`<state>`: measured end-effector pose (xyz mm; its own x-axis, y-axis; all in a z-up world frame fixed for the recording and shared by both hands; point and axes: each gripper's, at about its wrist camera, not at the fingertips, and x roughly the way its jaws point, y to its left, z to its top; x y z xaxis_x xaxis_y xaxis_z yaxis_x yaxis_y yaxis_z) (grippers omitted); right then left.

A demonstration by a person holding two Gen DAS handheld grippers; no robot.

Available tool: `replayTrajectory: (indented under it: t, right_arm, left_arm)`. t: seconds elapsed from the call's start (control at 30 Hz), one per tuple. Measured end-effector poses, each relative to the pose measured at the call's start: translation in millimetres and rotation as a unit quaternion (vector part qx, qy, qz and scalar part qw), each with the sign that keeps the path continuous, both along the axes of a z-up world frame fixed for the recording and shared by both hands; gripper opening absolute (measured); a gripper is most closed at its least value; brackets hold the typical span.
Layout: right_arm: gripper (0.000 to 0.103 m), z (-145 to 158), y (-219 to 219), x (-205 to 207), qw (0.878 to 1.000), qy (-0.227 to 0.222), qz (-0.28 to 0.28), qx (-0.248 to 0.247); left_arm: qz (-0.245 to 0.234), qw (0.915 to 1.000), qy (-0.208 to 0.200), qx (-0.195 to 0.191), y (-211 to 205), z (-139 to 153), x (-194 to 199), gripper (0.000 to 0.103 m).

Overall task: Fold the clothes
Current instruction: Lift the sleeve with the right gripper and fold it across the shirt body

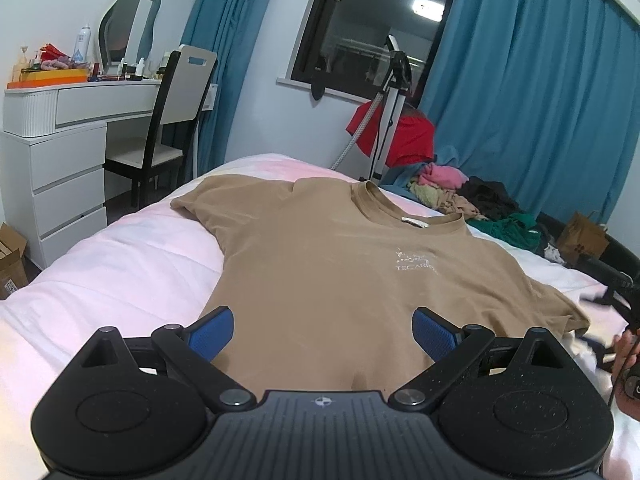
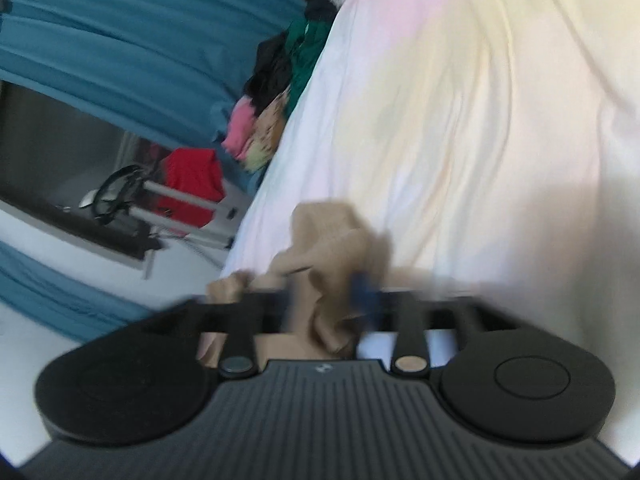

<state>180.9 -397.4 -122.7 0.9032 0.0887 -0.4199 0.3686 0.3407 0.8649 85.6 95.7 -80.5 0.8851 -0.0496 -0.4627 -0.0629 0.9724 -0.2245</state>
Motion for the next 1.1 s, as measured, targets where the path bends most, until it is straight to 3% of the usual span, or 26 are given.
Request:
replayTrajectory:
  t: [0.03, 0.23, 0.5, 0.63, 0.67, 0.7, 0.77, 0.8, 0.87, 0.97, 1.1]
  right_arm:
    - [0.085, -2.2, 2.4, -0.1, 1.0, -0.008, 0.002, 0.01]
    - [0.086, -16.6, 18.9, 8.3, 0.999, -0.002, 0.032, 0.01]
    - [0.085, -27.7, 11.7, 45.2, 0.993, -0.092, 0.048, -0.05]
    - [0.082, -28.1, 14.4, 73.6, 0.989, -0.102, 0.041, -0.099]
    - [0.079, -27.4, 14.6, 79.8, 0.988, -0.102, 0.036, -0.11]
    - [0.068, -27.1, 13.5, 86.6, 0.988, -0.097, 0.032, -0.116]
    - [0.055, -27.3, 5.9, 99.4, 0.99, -0.074, 0.031, -0.112]
    - [0.036, -27.4, 2.1, 105.9, 0.991, -0.062, 0.031, -0.11]
    - [0.015, -27.2, -5.1, 118.3, 0.993, -0.04, 0.032, -0.109]
    - [0.01, -10.4, -3.4, 121.6, 0.983, -0.039, 0.051, -0.174]
    - [0.009, 20.7, -13.8, 111.1, 0.974, -0.036, 0.018, -0.224]
  left_arm:
    - [0.0, 1.0, 0.0, 0.0, 0.1, 0.0, -0.5, 0.097]
    - [0.001, 1.0, 0.004, -0.004, 1.4, -1.2, 1.2, 0.097]
    - [-0.012, 0.9999, 0.009, -0.005, 1.6, -6.3, 5.6, 0.097]
    - [-0.023, 0.9996, 0.011, -0.011, 0.7, -9.8, 11.4, 0.097]
    - [-0.027, 0.9994, 0.012, -0.014, 0.7, -10.4, 13.2, 0.097]
    - [-0.037, 0.9989, 0.014, -0.026, 1.4, -11.5, 16.2, 0.098]
    - [-0.065, 0.9942, 0.025, -0.082, 7.2, -15.8, 23.9, 0.098]
    - [-0.075, 0.9914, 0.025, -0.104, 9.2, -17.6, 26.8, 0.098]
    - [-0.084, 0.991, 0.021, -0.102, 7.8, -18.6, 30.0, 0.098]
    - [-0.092, 0.9931, 0.017, -0.071, -0.3, -18.9, 30.6, 0.098]
    - [-0.094, 0.9916, 0.021, -0.087, 4.0, -18.4, 28.3, 0.098]
